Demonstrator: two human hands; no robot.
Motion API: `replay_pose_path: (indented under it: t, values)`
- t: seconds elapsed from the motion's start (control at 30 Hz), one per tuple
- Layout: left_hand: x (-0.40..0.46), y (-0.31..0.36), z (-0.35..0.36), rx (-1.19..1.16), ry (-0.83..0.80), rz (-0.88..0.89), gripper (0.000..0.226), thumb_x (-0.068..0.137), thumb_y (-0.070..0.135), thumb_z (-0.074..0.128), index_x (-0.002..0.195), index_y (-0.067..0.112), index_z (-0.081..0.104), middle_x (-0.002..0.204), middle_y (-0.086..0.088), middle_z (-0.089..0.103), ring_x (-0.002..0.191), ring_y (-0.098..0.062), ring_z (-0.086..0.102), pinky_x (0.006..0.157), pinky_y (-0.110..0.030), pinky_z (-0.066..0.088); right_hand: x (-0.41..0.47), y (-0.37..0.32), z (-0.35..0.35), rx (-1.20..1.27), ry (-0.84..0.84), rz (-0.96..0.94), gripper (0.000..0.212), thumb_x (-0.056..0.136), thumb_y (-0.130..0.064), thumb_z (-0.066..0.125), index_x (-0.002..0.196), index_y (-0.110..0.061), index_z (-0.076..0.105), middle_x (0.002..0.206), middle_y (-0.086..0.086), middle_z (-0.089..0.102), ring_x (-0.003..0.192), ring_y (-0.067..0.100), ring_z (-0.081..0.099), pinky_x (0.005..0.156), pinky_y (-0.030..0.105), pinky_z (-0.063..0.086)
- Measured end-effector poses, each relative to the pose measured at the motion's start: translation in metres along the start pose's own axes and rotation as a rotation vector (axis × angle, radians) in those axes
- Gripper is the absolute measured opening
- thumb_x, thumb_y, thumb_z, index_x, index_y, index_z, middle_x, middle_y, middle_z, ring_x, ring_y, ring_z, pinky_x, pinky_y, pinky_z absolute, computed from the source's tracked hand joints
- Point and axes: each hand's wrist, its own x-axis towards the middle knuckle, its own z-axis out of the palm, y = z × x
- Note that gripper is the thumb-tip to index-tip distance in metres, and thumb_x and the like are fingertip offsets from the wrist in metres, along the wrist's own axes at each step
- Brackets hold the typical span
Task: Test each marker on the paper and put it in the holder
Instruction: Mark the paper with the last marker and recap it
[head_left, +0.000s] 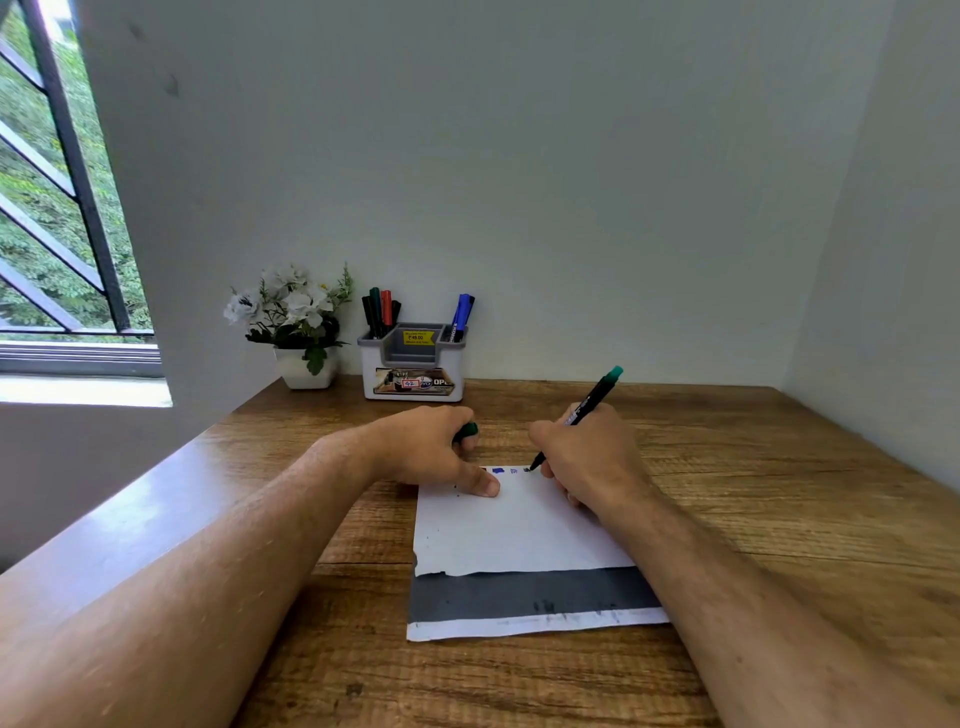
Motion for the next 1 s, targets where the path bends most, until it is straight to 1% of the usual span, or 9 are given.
replay_pose_path:
  t: [0.17,0.3,0.4,0.5,0.57,0.63,0.8,0.93,1.0]
  values:
    - [0.0,0.0,0.0,0.005,-0.004,0.004,0.044,0.075,0.053,0.079,0.093,0.026,0.049,0.089,0.007,0.054,0.078,-0.009,0.05,0.068,-0.028,0.039,0.0,0.0,0.0,0.011,0.003,0.004,0.017,0.081,-0.027,0.062,0.082,-0.01,0.065,0.083,0.009,0.073,0.06,0.02,0.058,0.05,0.027,0.044]
    - [0.0,0.0,-0.001,0.002,-0.002,0.004,0.044,0.074,0.053,0.079,0.093,0.027,0.049,0.089,0.007,0.054,0.078,-0.009,0.05,0.067,-0.028,0.039,-0.001,-0.001,0.0,0.022,-0.007,-0.004,0.02,0.082,-0.026,0.063,0.082,-0.007,0.069,0.081,0.009,0.074,0.057,0.018,0.058,0.049,0.026,0.045]
    - [0.0,-0.003,-0.001,-0.009,-0.001,0.017,0.043,0.075,0.056,0.077,0.092,0.029,0.049,0.087,0.009,0.054,0.077,-0.008,0.05,0.065,-0.028,0.037,-0.002,-0.004,-0.002,0.091,0.023,-0.052,0.016,0.082,-0.023,0.065,0.074,-0.009,0.066,0.074,0.008,0.072,0.055,0.016,0.058,0.048,0.026,0.045]
    - [-0.002,-0.007,-0.001,-0.119,0.055,0.057,0.034,0.089,0.061,0.057,0.093,0.027,0.05,0.084,0.011,0.052,0.077,-0.007,0.049,0.067,-0.027,0.035,-0.001,-0.008,-0.004,0.199,0.07,-0.115,0.013,0.084,-0.016,0.064,0.071,-0.015,0.062,0.063,0.005,0.064,0.051,0.017,0.056,0.048,0.026,0.043]
    - [-0.003,-0.007,-0.003,-0.274,0.121,0.111,0.029,0.102,0.049,0.038,0.092,0.026,0.052,0.081,0.01,0.049,0.076,-0.009,0.047,0.071,-0.029,0.036,-0.001,-0.011,-0.006,0.245,0.085,-0.133,0.008,0.087,-0.015,0.064,0.079,-0.014,0.067,0.063,0.005,0.064,0.05,0.017,0.056,0.047,0.025,0.043]
    - [-0.003,-0.005,-0.005,-0.359,0.211,0.184,0.034,0.107,0.036,0.03,0.092,0.022,0.058,0.078,0.006,0.05,0.07,-0.008,0.046,0.07,-0.03,0.038,-0.003,-0.014,-0.008,0.352,0.064,-0.12,0.006,0.088,-0.012,0.066,0.084,-0.014,0.07,0.061,0.002,0.065,0.044,0.012,0.056,0.042,0.023,0.044]
    - [0.0,-0.005,-0.002,-0.298,0.35,0.299,0.016,0.104,0.029,0.044,0.104,0.027,0.06,0.089,0.0,0.061,0.08,-0.016,0.055,0.077,-0.037,0.046,-0.006,-0.019,-0.013,0.684,-0.006,-0.055,0.009,0.094,-0.012,0.059,0.087,-0.011,0.065,0.069,0.01,0.071,0.044,0.015,0.058,0.04,0.024,0.045]
    - [0.003,-0.007,0.001,-0.325,0.41,0.331,0.009,0.098,0.028,0.059,0.104,0.032,0.064,0.082,0.016,0.061,0.069,0.0,0.053,0.069,-0.027,0.042,-0.005,-0.019,-0.015,0.795,-0.02,-0.059,0.012,0.093,-0.008,0.055,0.082,-0.011,0.058,0.068,0.014,0.071,0.046,0.02,0.059,0.042,0.025,0.045]
    - [0.004,-0.007,0.001,-0.339,0.443,0.33,0.008,0.096,0.03,0.062,0.102,0.034,0.065,0.08,0.016,0.063,0.067,0.0,0.055,0.067,-0.027,0.044,-0.005,-0.02,-0.015,0.807,-0.025,-0.072,0.011,0.092,-0.008,0.055,0.082,-0.009,0.057,0.067,0.014,0.071,0.046,0.022,0.06,0.042,0.025,0.046]
